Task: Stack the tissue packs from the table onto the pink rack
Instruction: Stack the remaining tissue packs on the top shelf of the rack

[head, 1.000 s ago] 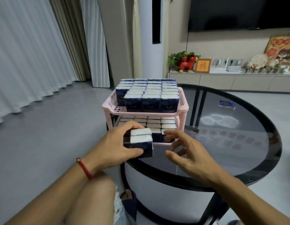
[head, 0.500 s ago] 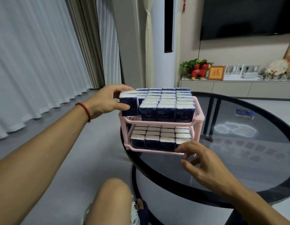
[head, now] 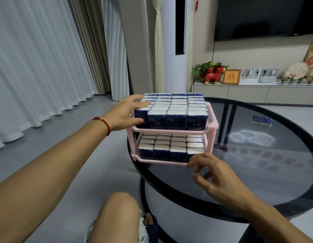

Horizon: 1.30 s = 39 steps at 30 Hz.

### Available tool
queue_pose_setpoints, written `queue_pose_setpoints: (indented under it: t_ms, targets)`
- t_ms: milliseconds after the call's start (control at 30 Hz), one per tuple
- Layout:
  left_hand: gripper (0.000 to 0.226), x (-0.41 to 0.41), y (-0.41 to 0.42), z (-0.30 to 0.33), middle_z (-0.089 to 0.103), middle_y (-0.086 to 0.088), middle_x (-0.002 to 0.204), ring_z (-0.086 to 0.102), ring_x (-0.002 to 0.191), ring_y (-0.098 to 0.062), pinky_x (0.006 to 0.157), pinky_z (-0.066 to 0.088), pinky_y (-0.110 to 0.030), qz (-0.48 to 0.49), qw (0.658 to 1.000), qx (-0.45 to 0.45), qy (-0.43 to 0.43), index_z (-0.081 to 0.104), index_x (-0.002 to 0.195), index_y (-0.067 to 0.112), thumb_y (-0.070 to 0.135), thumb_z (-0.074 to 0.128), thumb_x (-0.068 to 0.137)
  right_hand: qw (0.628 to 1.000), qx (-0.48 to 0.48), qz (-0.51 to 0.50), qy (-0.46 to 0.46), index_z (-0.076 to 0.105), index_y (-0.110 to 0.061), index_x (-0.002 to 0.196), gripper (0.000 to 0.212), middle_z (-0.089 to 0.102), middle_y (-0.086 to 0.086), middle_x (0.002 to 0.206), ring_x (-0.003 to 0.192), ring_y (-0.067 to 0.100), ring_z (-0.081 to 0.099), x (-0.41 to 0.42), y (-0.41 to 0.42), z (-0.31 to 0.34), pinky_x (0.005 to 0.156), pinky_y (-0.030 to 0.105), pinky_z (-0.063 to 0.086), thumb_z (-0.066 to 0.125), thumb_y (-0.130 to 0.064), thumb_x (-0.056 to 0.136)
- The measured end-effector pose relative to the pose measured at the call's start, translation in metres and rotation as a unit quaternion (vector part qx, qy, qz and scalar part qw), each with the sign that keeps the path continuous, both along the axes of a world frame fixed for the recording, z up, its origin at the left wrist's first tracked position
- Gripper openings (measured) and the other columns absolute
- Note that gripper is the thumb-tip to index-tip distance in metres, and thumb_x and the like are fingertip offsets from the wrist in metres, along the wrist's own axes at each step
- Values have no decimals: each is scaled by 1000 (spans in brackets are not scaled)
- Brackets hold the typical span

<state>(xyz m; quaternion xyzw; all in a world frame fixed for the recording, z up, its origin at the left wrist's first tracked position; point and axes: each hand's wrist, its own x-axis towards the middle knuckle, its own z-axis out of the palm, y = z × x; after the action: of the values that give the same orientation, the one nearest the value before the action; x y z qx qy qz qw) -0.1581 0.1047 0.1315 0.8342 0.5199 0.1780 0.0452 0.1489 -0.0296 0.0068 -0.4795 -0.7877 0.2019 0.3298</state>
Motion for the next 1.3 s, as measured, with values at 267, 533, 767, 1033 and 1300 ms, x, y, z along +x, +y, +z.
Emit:
queue_pose_setpoints:
  t_ms: [267,533,767,1033,1300]
  targets:
    - [76,0,-9,2,32,1,161,32,143,-16,118,31,-37,-6,1000,-20,-18,32,159,30,26,72,94,1000,3,-11,-8,74,-30,106,19,59,-21,116,98,2,63,4,1,3,75,19,57,67,-17,94]
    - [45,28,-66,-1,61,-11,127,53,120,-26,106,43,-32,35,947,307,-92,62,132,10,-2,63,88,984,-44,-172,-31,76,-27,107,18,73,-8,100,80,2,66,50,24,-2,69,20,53,66,-19,94]
    - [32,178,-110,-110,66,-5,108,58,105,-20,97,45,-29,-262,950,90,-146,70,108,7,-6,61,81,935,-119,-328,-58,63,-19,133,40,61,9,138,122,25,59,136,68,-26,100,41,50,68,-19,94]
    - [56,248,-60,-195,55,-11,146,47,137,-30,119,33,-43,-201,977,-50,-52,64,135,14,40,35,94,897,-119,-420,-72,36,-22,156,68,37,17,159,143,41,35,204,143,-48,119,52,29,65,-26,95]
    - [41,253,-66,-204,55,-1,143,47,135,-21,119,27,-35,-180,981,21,-70,61,131,23,34,48,93,860,-178,-436,-196,5,-42,161,77,-7,-3,172,150,46,23,237,240,-42,112,61,34,46,-61,100]
